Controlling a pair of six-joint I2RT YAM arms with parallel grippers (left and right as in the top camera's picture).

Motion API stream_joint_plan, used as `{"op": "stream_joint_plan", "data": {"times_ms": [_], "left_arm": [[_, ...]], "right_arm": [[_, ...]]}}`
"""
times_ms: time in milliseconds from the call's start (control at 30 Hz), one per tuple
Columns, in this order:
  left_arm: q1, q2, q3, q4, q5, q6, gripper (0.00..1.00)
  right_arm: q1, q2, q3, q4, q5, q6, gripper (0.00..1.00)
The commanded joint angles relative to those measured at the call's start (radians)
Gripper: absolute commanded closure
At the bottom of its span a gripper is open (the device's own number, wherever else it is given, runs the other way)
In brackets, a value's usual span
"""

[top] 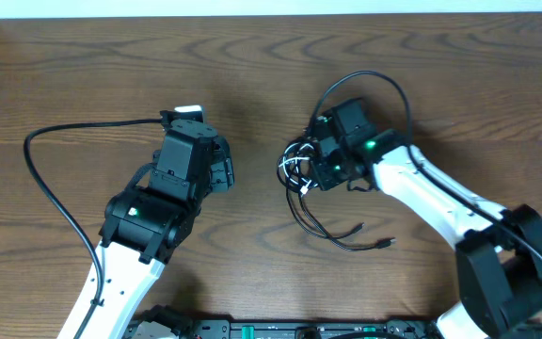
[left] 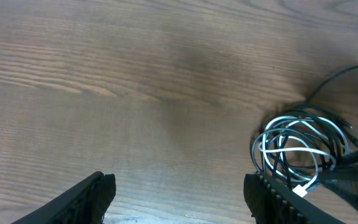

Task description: Untangle cables

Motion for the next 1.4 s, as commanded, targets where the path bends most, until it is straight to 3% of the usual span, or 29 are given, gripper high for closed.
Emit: {"op": "stream_joint_plan", "data": {"times_ms": [0,67,167,200,233,300,467,667,767,933,1233,1367], "left_arm": [[0.004,0.0,0.001,-0.003,0.017,0.023,0.28],[0.004,0.0,0.001,-0.003,0.028,0.024,0.28],[0.004,0.0,0.001,-0.003,0.034,0.024,0.28],[0.004,0.0,0.001,-0.003,0.034,0.024,0.28],[0.004,0.0,0.001,-0.003,0.034,0.024,0.28],[0.004,0.0,0.001,-0.003,0.034,0.023,0.28],[0.004,0.0,0.001,-0.003,0.034,0.024,0.28],[0.004,0.0,0.001,-0.003,0.034,0.024,0.28],[0.004,0.0,0.001,-0.002,0.034,0.023,0.28],[0.004,0.0,0.001,-0.003,0.034,0.024,0.28],[0.004,0.0,0.001,-0.002,0.035,0.023,0.28],[0.004,0.0,0.001,0.014,0.059,0.024,0.27]], "right_arm": [[0.033,0.05,0.005,0.04,-0.014,-0.019,0.53],[0.041,0.076,0.005,0.076,-0.015,-0.019,0.36],[0.042,0.095,0.005,0.109,-0.015,-0.031,0.33],[0.042,0.099,0.005,0.12,-0.015,-0.037,0.4],[0.042,0.099,0.005,0.13,-0.014,-0.038,0.54],[0.042,0.098,0.005,0.144,-0.015,-0.038,0.98],[0.033,0.066,0.055,0.077,-0.014,-0.037,0.99],[-0.004,-0.044,0.391,-0.323,-0.016,-0.187,0.99],[-0.005,-0.086,0.545,-0.43,-0.014,-0.261,0.99],[-0.005,-0.162,0.687,-0.405,0.058,-0.247,0.99],[0.002,-0.14,0.671,-0.496,0.037,-0.229,0.99],[0.002,-0.136,0.672,-0.512,-0.123,-0.325,0.99]]}}
